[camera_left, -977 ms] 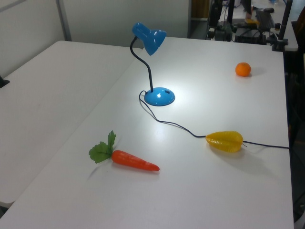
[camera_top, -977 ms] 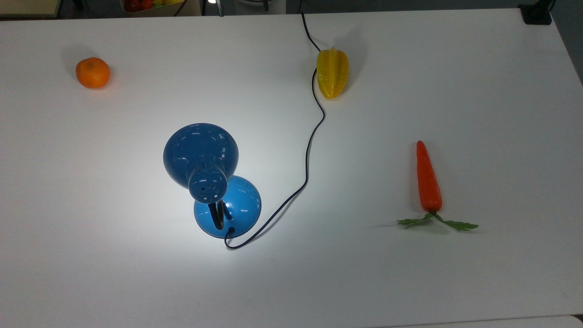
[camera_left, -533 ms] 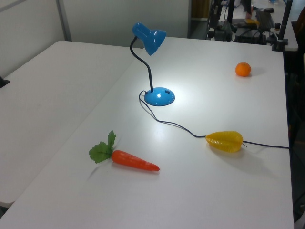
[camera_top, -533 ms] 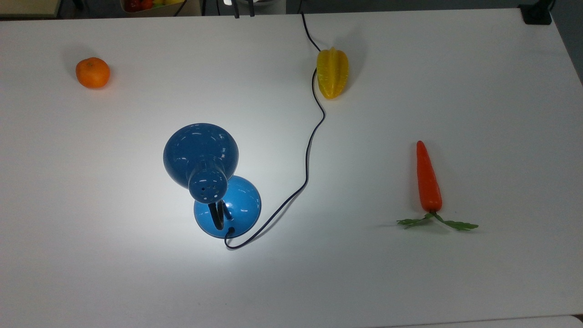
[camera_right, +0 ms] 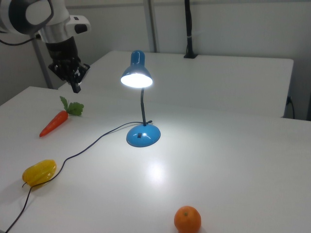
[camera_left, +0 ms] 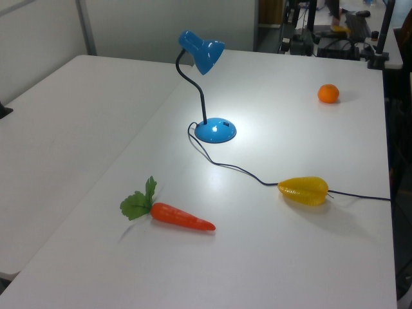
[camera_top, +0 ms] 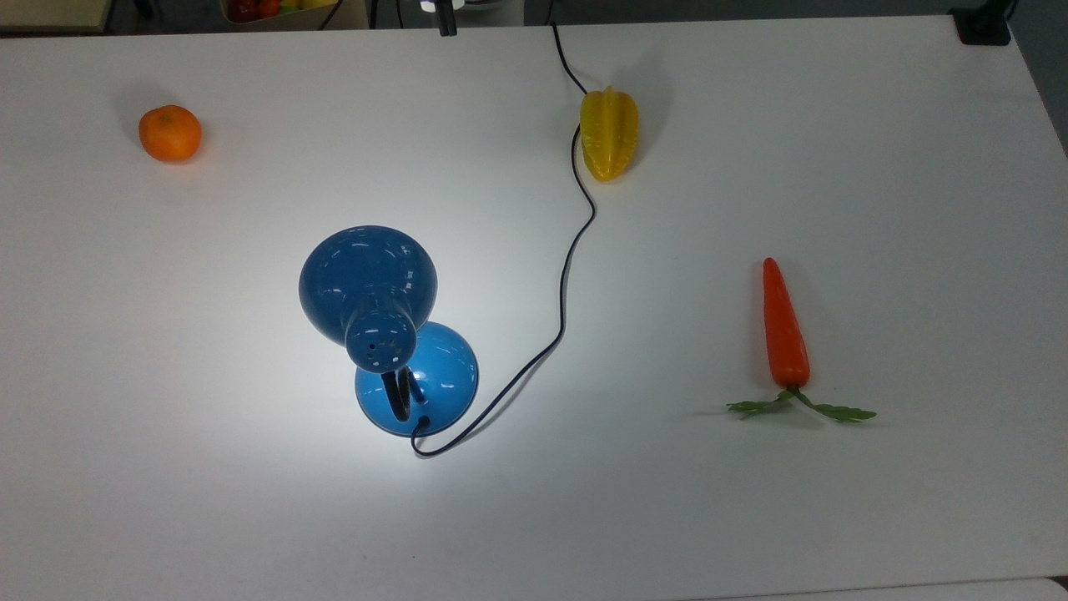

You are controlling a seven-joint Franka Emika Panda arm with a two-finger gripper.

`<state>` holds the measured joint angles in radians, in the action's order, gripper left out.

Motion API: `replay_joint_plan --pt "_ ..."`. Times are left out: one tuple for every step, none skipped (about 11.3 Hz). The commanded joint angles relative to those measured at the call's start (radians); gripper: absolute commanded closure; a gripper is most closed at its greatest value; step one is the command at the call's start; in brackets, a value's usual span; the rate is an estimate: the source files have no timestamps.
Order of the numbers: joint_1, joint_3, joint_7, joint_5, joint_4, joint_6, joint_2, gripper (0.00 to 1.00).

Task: Turn off lamp
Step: 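Move the gripper toward the blue lamp's round base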

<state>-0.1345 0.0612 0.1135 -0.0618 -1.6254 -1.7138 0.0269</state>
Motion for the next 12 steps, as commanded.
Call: replay_joint_plan --pt "-0.016 0.012 0.017 0.0 -0.054 -0.021 0.018 1.0" --pt "-0.013 0.012 0.017 0.007 -0.073 -0.027 0.012 1.0" --pt "-0.008 0.012 0.017 0.011 -0.073 -0.03 -0.007 1.0" --pt "-0.004 0.012 0.018 0.029 -0.071 -0.039 -0.027 1.0" --pt "0.004 0.012 0.017 0.049 -0.076 -0.094 -0.044 1.0" --pt "0.015 0.015 0.018 0.051 -0.091 -0.125 -0.057 1.0" --pt "0.018 0.02 0.02 0.056 -0.1 -0.171 -0.07 1.0" --pt "0.029 0.02 0.021 0.062 -0.106 -0.217 -0.096 1.0" --pt "0.047 0.022 0.041 0.063 -0.108 -0.271 -0.12 1.0" --pt "0.053 0.022 0.049 0.063 -0.109 -0.33 -0.145 1.0" --pt "0.061 0.022 0.049 0.065 -0.11 -0.396 -0.171 1.0" --pt "0.067 0.022 0.045 0.066 -0.108 -0.432 -0.194 1.0"
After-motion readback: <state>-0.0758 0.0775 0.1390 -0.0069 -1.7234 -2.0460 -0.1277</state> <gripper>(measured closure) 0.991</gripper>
